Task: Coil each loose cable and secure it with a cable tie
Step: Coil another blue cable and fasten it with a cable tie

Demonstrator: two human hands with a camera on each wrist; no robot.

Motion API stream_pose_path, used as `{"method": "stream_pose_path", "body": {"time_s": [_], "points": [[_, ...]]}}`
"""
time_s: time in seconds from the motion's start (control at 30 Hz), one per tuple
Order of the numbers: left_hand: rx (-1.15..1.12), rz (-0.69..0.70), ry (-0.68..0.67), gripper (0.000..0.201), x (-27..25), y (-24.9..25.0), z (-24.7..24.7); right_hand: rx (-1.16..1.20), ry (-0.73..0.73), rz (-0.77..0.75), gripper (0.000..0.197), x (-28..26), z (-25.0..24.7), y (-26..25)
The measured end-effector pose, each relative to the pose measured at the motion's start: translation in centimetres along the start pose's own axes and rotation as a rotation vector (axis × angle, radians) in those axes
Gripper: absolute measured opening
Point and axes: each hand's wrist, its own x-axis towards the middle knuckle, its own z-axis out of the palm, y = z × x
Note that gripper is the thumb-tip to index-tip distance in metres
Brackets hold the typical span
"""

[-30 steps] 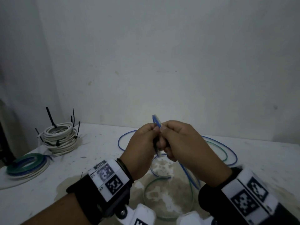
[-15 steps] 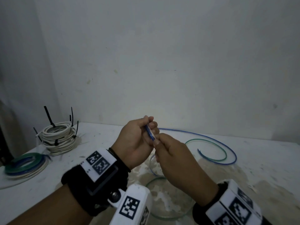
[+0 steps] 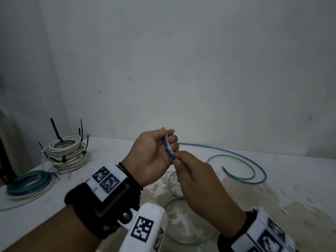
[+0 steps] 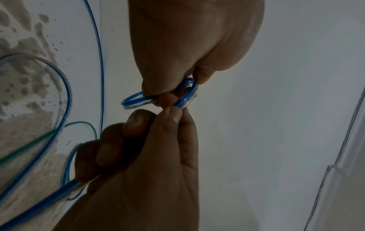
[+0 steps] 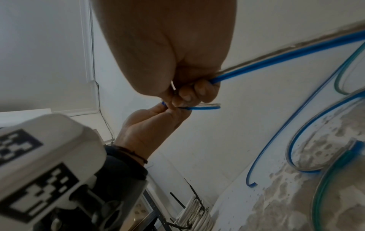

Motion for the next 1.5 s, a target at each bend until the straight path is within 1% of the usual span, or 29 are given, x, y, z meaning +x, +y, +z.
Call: {"method": "stream_pose_path", "body": {"time_s": [0.1,0.2,0.3,0.43,0.57,0.67,0.77,0.8,0.87,0.9,0.97,1.0,1.03,1.1,1.13,1.2,1.27,1.33,1.37,1.4,1.43,1.5], "points": [[0.033,0.008,-0.019,0.023,-0.1,0.3,-0.1,-0.022,-0.019,-0.008,0.019,-0.1,0.0,0.1],[0.059,0.039,-0.005,0.023,-0.1,0.5,-0.2,-0.045,-0.04,-0.016,0.018,-0.2,0.1,0.4],[0.018,0.054,-0.002,0.023,-0.2,0.9,-0.3,-0.056,-0.096,-0.004,0.021,-0.6,0.4,0.8],[-0.028,0.077,0.023,0.021,-0.4,3.0,-0.7,-0.088,-0.153,-0.014,0.024,-1.3,0.6,1.0],[0.005,0.139,0.085,0.021,-0.7,6.2,-1.9,-0.101,-0.25,-0.016,0.024,-1.8,0.2,1.3],[0.019,0.168,0.084,0.01,-1.6,9.1,-2.6,-0.202,-0.352,-0.02,0.02,-1.7,-1.4,2.1],[0.043,0.209,0.068,0.006,-2.9,11.7,-3.2,-0.407,-0.444,-0.022,0.024,-0.2,-3.9,4.1],[0.06,0.219,0.053,0.005,-3.3,12.3,-3.3,-0.486,-0.451,-0.019,0.027,0.7,-4.8,4.6],[0.111,0.21,0.008,0.012,-4.1,13.1,-3.4,-0.61,-0.391,-0.047,0.041,2.8,-6.6,5.4],[0.143,0.201,-0.018,0.013,-4.5,13.2,-3.4,-0.665,-0.328,-0.068,0.044,4.1,-7.4,5.5],[0.212,0.193,-0.054,0.009,-5.1,13.2,-3.1,-0.774,-0.192,-0.103,0.032,6.6,-8.6,4.6],[0.249,0.193,-0.07,0.004,-5.4,13.1,-2.9,-0.839,-0.139,-0.13,0.03,7.8,-9.0,3.9],[0.283,0.197,-0.088,0.005,-5.6,13.0,-2.8,-0.909,-0.101,-0.145,0.03,8.8,-9.1,3.0],[0.356,0.198,-0.117,0.018,-5.9,12.7,-2.7,-1.016,-0.056,-0.14,0.033,10.5,-9.2,1.3],[0.397,0.199,-0.129,0.02,-6.1,12.4,-2.6,-1.031,-0.043,-0.142,0.033,11.2,-9.2,0.7],[0.478,0.21,-0.15,0.022,-6.5,11.7,-2.5,-0.977,-0.018,-0.15,0.035,12.2,-9.0,-0.4],[0.583,0.243,-0.143,0.024,-6.6,10.8,-2.7,-0.818,-0.004,-0.142,0.035,12.8,-8.6,-1.8],[0.767,0.348,-0.082,0.029,-6.3,9.8,-3.1,-0.64,-0.056,-0.009,0.038,13.0,-8.2,-3.6],[0.86,0.407,-0.043,0.03,-6.0,9.3,-3.4,-0.585,-0.104,0.065,0.04,13.0,-8.0,-4.3],[0.936,0.455,-0.012,0.029,-5.7,8.8,-3.6,-0.584,-0.154,0.09,0.039,13.1,-7.8,-4.9],[0.985,0.487,0.012,0.028,-5.3,8.3,-3.9,-0.615,-0.182,0.067,0.037,13.2,-7.5,-5.2],[1.014,0.516,0.041,0.027,-4.7,7.6,-4.5,-0.7,-0.152,-0.043,0.033,13.2,-6.9,-5.5]]}}
